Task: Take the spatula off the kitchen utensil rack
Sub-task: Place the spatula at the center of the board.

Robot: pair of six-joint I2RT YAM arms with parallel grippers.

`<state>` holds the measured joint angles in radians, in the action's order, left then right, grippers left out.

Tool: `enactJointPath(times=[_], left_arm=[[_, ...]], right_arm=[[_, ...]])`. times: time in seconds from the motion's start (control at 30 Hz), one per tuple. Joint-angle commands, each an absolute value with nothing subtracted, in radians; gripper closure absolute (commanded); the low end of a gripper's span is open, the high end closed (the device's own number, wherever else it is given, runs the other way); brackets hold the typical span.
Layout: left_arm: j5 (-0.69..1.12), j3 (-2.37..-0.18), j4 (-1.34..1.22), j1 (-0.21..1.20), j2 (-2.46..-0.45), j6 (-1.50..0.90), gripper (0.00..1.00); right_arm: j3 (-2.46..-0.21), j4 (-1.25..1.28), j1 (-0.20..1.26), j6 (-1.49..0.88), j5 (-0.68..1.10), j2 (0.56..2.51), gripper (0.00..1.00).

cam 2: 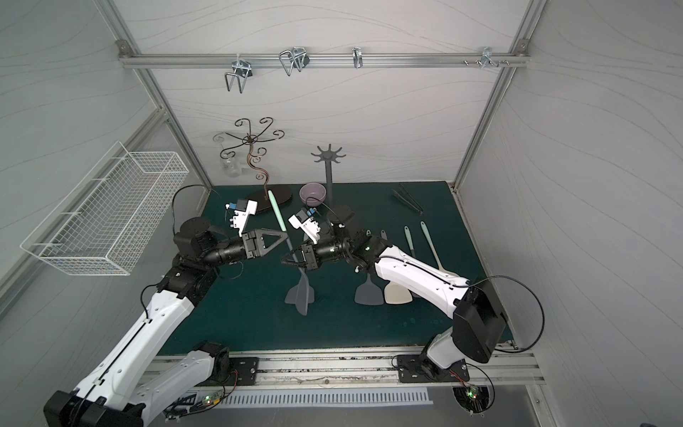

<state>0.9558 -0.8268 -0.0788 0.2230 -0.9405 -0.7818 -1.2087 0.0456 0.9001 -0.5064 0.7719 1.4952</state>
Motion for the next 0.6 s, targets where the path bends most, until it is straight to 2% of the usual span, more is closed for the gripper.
enactJointPath(times=[0.0,0.07,0.1,0.13,0.2,0.23,0.27,0.37,0.4,0.57], left_arm=[[0.988,-0.827,-0.192,0.219,-0.955,-0.826,0.7],[0.99,-0.824,-0.188,0.219,-0.959,-0.823,0.63],[0.989,-0.824,-0.182,0.219,-0.959,-0.818,0.65],[0.991,-0.822,-0.18,0.219,-0.96,-0.816,0.72],[0.994,-0.824,-0.175,0.219,-0.961,-0.815,0.96],[0.994,-0.828,-0.162,0.219,-0.962,-0.809,1.0],[0.993,-0.839,-0.131,0.219,-0.963,-0.791,1.0],[0.946,-0.914,0.102,0.214,-0.962,-0.645,1.0],[0.914,-0.952,0.199,0.211,-0.966,-0.583,1.0],[0.606,-1.182,0.727,0.193,-1.081,-0.268,1.0]], right_arm=[[-1.207,0.077,0.894,-0.505,0.807,1.483,1.0],[-1.204,0.078,0.895,-0.503,0.806,1.485,1.0],[-1.205,0.078,0.894,-0.502,0.806,1.485,1.0],[-1.207,0.078,0.894,-0.502,0.807,1.485,1.0],[-1.214,0.068,0.894,-0.494,0.806,1.487,1.0],[-1.22,0.053,0.893,-0.486,0.799,1.487,1.0],[-1.228,0.028,0.892,-0.472,0.783,1.485,0.96],[-1.255,-0.082,0.879,-0.409,0.722,1.465,0.57],[-1.26,-0.122,0.869,-0.388,0.696,1.453,0.5],[-1.243,-0.342,0.78,-0.287,0.479,1.33,0.41]])
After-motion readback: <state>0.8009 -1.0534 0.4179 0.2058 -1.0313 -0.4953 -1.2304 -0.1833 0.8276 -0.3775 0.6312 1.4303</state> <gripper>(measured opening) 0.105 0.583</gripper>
